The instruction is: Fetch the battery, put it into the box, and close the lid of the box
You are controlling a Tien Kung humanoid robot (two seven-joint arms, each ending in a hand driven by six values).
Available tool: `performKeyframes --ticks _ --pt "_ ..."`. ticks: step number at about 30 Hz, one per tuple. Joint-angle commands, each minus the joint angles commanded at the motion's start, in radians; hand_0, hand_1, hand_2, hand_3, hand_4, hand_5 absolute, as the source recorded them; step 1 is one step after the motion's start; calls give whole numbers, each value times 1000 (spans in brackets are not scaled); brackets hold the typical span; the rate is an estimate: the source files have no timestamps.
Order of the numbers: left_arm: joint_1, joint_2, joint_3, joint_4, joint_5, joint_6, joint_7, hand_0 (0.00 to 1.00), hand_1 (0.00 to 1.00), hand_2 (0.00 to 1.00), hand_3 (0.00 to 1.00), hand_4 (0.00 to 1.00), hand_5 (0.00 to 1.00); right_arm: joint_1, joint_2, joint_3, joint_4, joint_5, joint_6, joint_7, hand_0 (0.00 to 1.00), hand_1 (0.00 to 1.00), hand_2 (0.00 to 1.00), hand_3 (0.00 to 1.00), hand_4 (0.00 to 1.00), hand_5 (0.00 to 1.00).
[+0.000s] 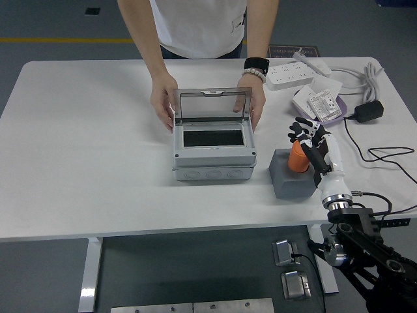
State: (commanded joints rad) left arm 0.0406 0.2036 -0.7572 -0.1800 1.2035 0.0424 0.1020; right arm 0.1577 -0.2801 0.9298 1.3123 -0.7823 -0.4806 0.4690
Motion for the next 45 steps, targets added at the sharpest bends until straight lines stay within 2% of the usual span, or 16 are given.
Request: performKeyframes --ticks 16,25,27,32,33,38,39,45 --pt "-2 0 11 0 -6 1 -4 389 582 522 500 2 2 -1 1 7 -17 -26 -2 -15 615 615 632 666 849 497" --pt "-4 -1 9 0 -4 0 -6 390 582 523 501 2 2 1 -6 5 -22 -137 -40 -65 611 611 623 668 845 491" --pt "-4 -1 7 0 -2 0 -6 391 583 522 500 2 2 1 -7 1 -22 -152 -46 -72 609 613 622 661 837 453" --pt "-4 -2 8 0 -4 0 -7 391 583 522 500 2 2 3 -11 -14 -29 -173 -54 -87 609 613 622 661 837 453" --pt "-5 -2 9 0 -4 0 -7 390 582 523 500 2 2 4 -11 -17 -31 -174 -54 -89 606 613 610 652 772 260" --pt "-7 -4 9 0 -4 -2 -7 390 582 523 500 2 2 4 -11 -29 -41 -170 -52 -93 606 613 610 652 772 260" --pt "-7 -4 9 0 -4 -2 -7 391 582 522 500 2 2 5 -11 -30 -42 -169 -52 -94 592 614 609 650 752 179" --pt "-7 -4 8 0 -2 -2 -7 391 582 521 500 2 2 5 -9 -35 -44 -169 -54 -97 595 615 608 646 744 169"
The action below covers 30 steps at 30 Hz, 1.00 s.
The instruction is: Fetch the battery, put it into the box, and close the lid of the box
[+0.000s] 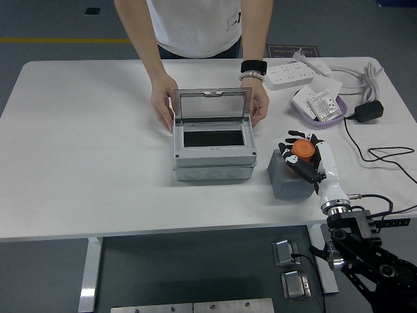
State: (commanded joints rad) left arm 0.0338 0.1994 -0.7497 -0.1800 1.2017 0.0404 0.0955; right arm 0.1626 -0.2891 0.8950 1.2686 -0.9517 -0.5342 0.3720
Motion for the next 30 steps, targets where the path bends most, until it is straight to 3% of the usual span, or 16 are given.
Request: performKeyframes --ticks 11,12,17,18,23,24,29,30 --pt "-1 1 -3 0 2 1 -2 391 583 520 500 2 2 0 -2 -5 4 14 -10 0 586 617 607 641 742 172" --pt "-1 1 -3 0 1 1 -2 391 582 520 499 2 2 0 -3 -5 5 18 -12 2 554 603 552 615 605 144" --pt "0 2 -6 0 2 2 -3 391 582 520 499 2 2 0 -5 -4 4 31 -16 11 554 603 552 615 605 144" --pt "0 2 -6 0 1 2 -3 391 583 520 499 2 2 0 -5 -4 4 33 -17 13 498 484 420 442 301 18" --pt "1 2 -2 0 -6 3 -6 391 583 520 499 2 2 0 -4 -7 2 39 -22 16 498 484 420 442 301 18" --pt "0 2 -2 0 -6 3 -7 393 583 520 499 2 2 0 -4 -7 1 39 -24 16 389 365 326 324 93 5" --pt "-2 4 6 0 -16 5 -11 393 583 520 499 2 2 3 -3 -11 1 36 -32 10 389 365 326 324 93 5" --pt "-2 4 7 0 -17 6 -12 393 584 520 499 2 2 3 -3 -13 1 34 -34 9 326 300 288 278 2 2"
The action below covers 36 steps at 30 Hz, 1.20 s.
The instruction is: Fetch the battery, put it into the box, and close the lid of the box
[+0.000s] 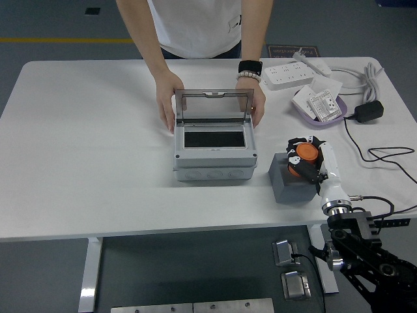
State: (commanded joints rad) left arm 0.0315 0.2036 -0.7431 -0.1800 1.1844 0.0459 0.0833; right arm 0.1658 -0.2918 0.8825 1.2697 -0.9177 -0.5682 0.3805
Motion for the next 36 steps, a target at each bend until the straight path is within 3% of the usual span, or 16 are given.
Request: performKeyframes --ticks 29,30,36 --pt "3 2 -26 0 27 7 -1 392 582 519 496 2 2 46 6 -16 -14 -23 -48 -8 269 254 239 259 2 2" --pt "2 2 -28 0 29 7 0 392 582 519 495 2 2 50 6 -16 -14 -25 -50 -9 131 241 253 277 2 2" --pt "2 3 -33 0 33 6 -1 392 584 522 497 2 2 78 3 -18 -14 -43 -63 -24 111 226 250 261 2 2"
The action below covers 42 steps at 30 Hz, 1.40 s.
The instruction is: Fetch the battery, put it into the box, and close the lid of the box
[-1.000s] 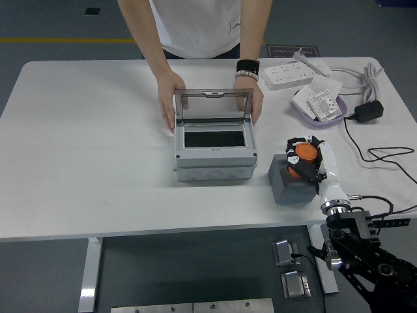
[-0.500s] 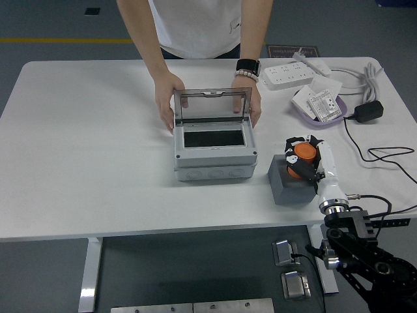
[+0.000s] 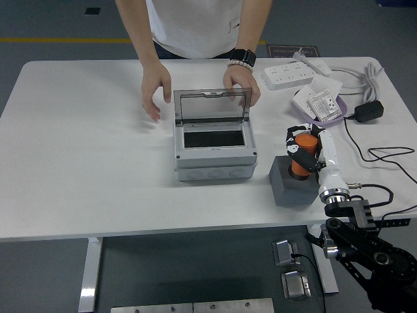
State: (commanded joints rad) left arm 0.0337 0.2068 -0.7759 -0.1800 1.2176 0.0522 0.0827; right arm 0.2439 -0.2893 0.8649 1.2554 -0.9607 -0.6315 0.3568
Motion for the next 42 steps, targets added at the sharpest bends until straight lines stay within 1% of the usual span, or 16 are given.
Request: performKeyframes --ticks 3,5,6,10,12,14,17,20,23,26,30,32,36,42 --pt "0 0 -1 0 2 -1 0 392 584 522 497 2 2 18 -3 -2 0 -17 -7 -14 111 226 250 261 2 2" --pt "0 0 -1 0 3 -1 0 392 584 522 497 2 2 31 -7 -1 2 -49 -14 -40 111 226 250 261 2 2" --pt "-1 1 -1 0 4 -1 1 391 584 522 496 2 2 38 -9 -1 5 -68 -14 -55 109 224 250 242 2 2" --pt "-1 2 -3 0 7 -2 2 391 584 522 496 2 2 74 -27 1 28 -183 -14 -152 109 224 250 242 2 2" --pt "-1 2 -4 0 8 -2 2 390 585 522 496 2 2 96 -38 -1 42 -258 -7 -215 108 221 247 236 2 2" --pt "-2 3 -6 0 8 -2 3 390 585 522 496 2 2 123 -49 -8 53 -336 21 -289 108 221 247 236 2 2" --pt "-3 4 -5 0 8 -3 4 390 585 522 496 2 2 164 -63 -30 53 -447 76 -396 108 221 247 236 2 2" --pt "-4 5 -4 0 6 -4 4 390 585 522 496 2 2 211 -76 -62 43 -567 141 -505 106 220 246 232 2 2" --pt "-4 7 -4 0 5 -5 5 390 585 522 496 2 2 248 -81 -90 36 -684 196 -595 106 220 246 232 2 2" --pt "-2 9 -10 0 9 -6 8 392 585 523 497 2 2 285 -79 -117 32 -785 236 -668 105 218 244 232 2 2" --pt "-2 13 -16 0 14 -8 11 390 585 523 497 2 2 343 -58 -169 23 -901 269 -757 104 219 246 233 2 2" --pt "-3 14 -15 0 14 -9 11 390 585 523 497 2 2 364 -46 -192 19 -939 276 -779 104 219 246 233 2 2" --pt "-3 17 -14 0 12 -11 12 392 586 524 498 2 2 409 -3 -247 8 -976 289 -804 105 220 249 232 2 2" --pt "-4 20 -10 0 11 -14 14 390 586 524 497 2 2 456 66 -316 -24 -965 298 -814 105 221 250 239 2 2"
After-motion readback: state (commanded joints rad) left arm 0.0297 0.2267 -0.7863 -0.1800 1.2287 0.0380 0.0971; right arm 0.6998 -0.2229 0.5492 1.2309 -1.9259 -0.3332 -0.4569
